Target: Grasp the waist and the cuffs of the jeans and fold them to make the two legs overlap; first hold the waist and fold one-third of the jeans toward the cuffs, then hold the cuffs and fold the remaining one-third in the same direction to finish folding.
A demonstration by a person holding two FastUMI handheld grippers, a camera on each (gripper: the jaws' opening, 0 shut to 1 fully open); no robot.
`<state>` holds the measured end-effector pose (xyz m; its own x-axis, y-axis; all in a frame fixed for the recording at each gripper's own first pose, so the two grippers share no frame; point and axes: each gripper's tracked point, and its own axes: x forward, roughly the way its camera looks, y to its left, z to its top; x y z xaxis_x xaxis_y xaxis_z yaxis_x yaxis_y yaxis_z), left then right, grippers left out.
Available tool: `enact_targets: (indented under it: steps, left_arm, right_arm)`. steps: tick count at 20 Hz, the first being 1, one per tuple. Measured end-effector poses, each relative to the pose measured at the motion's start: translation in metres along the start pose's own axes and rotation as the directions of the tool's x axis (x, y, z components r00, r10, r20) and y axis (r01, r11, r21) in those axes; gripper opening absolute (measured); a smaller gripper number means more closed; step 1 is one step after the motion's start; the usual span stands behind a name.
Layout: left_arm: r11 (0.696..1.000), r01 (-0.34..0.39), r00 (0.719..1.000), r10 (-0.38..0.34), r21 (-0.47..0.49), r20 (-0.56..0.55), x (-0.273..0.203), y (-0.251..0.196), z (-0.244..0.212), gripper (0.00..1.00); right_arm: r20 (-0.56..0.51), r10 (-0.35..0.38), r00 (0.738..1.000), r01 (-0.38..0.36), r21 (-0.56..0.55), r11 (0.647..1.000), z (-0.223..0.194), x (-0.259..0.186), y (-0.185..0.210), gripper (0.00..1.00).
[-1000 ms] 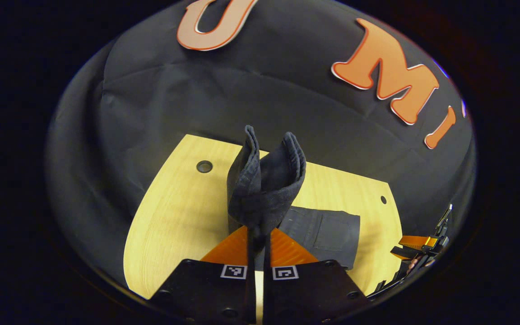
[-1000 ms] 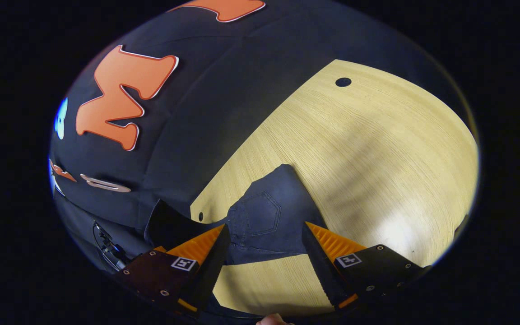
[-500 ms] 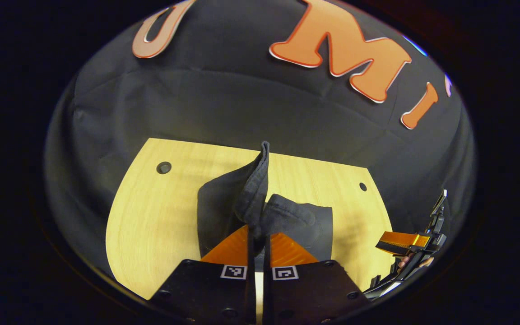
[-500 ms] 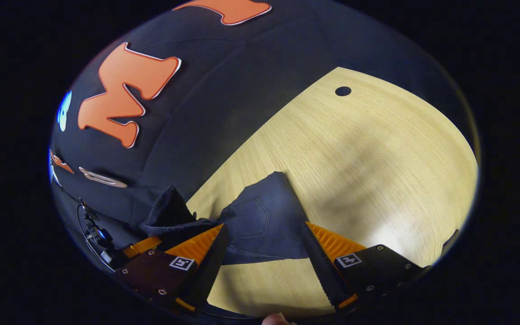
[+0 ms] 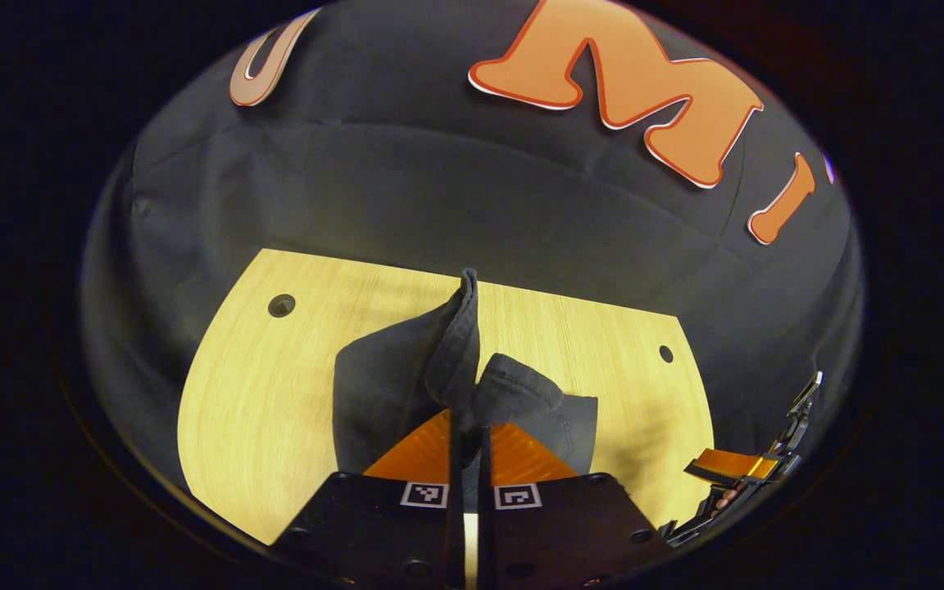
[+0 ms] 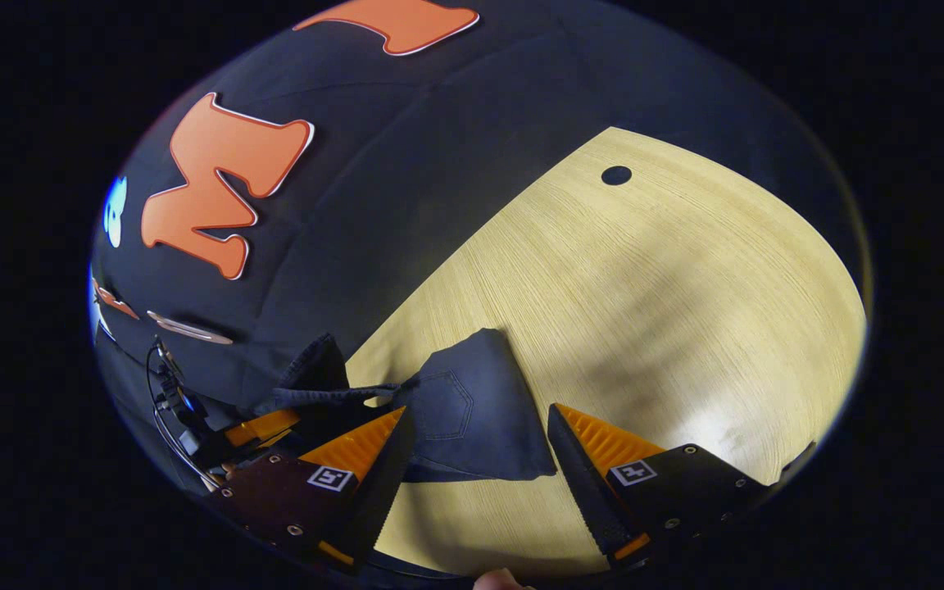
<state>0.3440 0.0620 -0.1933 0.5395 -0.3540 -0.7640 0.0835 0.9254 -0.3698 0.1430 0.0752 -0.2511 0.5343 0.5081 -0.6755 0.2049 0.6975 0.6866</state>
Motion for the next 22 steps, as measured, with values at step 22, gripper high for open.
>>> enact_targets:
  steps: [22]
  left_arm:
    - [0.891, 0.087, 0.952, 0.058, 0.446, -0.300, 0.057, -0.123, -0.190, 0.20]
  right_arm:
    - [0.041, 0.012, 0.999, -0.012, 0.002, 1.000, 0.013, -0.010, -0.023, 0.98]
